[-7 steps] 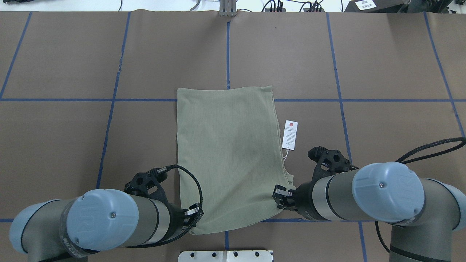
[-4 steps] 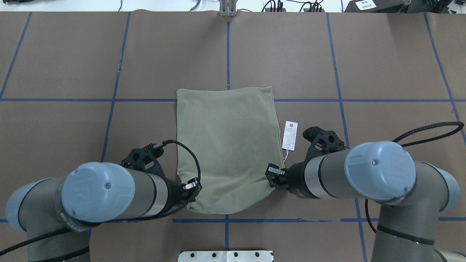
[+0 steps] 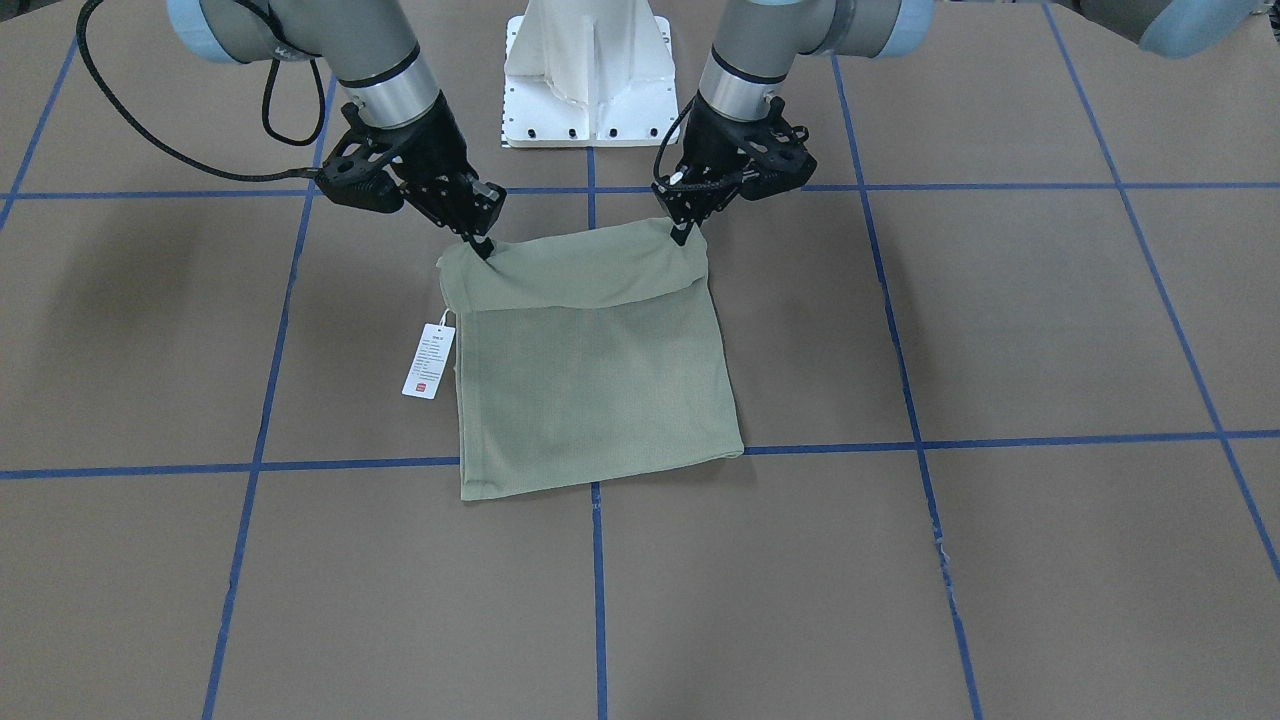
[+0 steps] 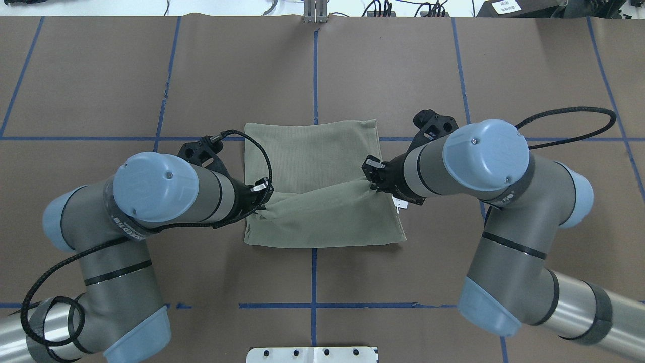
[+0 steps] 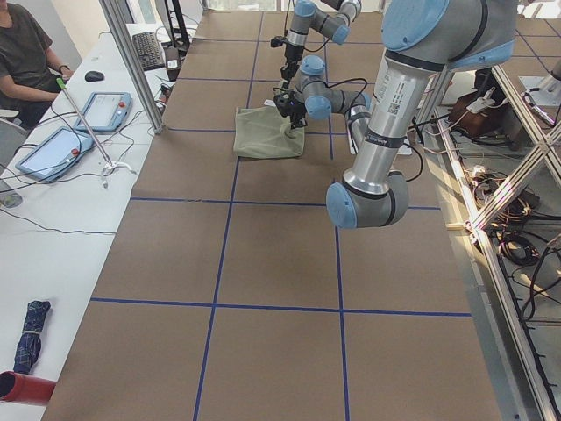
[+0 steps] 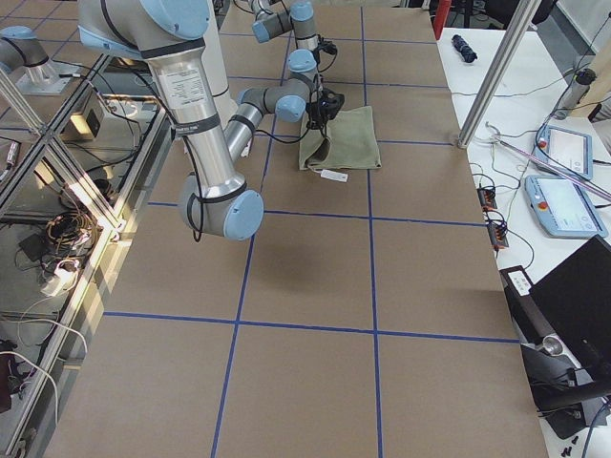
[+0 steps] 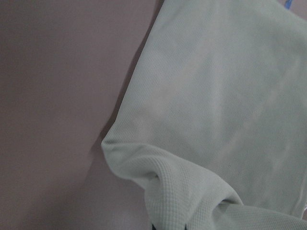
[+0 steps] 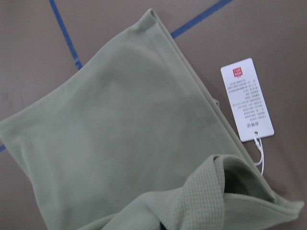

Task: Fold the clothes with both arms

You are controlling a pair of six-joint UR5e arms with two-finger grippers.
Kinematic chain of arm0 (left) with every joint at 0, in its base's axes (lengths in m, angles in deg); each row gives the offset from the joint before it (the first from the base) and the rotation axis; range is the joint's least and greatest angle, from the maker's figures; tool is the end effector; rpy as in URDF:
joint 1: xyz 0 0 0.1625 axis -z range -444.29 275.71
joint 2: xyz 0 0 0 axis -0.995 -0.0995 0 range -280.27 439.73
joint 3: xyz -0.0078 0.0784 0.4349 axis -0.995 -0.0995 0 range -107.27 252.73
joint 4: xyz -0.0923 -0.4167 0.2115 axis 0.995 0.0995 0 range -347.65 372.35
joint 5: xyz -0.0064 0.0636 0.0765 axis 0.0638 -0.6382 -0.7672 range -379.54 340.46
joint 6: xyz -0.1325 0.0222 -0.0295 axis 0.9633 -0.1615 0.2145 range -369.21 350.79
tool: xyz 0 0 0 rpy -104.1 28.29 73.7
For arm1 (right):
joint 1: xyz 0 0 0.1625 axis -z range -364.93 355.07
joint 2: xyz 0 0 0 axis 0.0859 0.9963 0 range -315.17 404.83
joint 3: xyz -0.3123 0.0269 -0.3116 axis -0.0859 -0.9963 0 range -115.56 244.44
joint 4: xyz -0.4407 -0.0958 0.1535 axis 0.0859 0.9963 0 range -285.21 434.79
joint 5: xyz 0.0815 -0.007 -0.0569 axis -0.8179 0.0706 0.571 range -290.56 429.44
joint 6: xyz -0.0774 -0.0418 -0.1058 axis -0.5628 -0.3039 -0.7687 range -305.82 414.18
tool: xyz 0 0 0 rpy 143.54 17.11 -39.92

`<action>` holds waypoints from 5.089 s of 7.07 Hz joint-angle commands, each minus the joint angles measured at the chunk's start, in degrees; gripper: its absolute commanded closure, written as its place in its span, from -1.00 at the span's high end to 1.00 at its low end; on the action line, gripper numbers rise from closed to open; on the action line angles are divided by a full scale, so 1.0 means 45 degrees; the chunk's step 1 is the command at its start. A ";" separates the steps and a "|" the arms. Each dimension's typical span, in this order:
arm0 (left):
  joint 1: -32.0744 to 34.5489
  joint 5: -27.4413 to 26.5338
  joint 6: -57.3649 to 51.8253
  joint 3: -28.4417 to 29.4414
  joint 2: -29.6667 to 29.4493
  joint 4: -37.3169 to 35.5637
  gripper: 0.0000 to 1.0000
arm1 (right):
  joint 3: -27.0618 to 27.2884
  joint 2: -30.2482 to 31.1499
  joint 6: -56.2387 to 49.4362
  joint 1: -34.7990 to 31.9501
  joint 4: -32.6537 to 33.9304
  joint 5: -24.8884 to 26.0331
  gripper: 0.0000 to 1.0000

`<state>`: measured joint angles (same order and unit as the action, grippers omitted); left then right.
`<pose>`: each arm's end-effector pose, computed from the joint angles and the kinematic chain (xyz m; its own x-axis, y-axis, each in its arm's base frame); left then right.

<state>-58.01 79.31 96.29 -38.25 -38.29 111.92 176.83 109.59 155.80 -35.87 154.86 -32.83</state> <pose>0.5561 -0.3997 0.1934 0.3653 -0.4748 -0.8007 0.4331 0.8481 -0.3053 -0.5157 -0.4305 0.2124 0.3803 0.4577 0.8037 -0.4341 0.8557 -0.2818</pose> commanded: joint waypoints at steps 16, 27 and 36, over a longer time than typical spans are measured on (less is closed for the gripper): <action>0.7108 0.3753 -0.9850 0.3431 0.0464 0.2288 1.00 | -0.7076 -0.5263 -0.6311 -0.0096 0.0972 -0.0965 1.00; 0.7657 0.3951 -1.1167 0.2652 0.1648 0.2616 1.00 | -1.1578 -0.6944 -0.8147 -0.2628 -0.2743 -0.1322 1.00; 1.3086 0.7560 -2.3269 0.1594 0.6771 0.0275 1.00 | -0.4294 0.4294 -2.2773 -1.2552 0.2203 -0.8484 1.00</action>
<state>-1.05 109.42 -7.08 -31.18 -9.62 113.96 157.27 124.87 60.52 -88.10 161.90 -69.48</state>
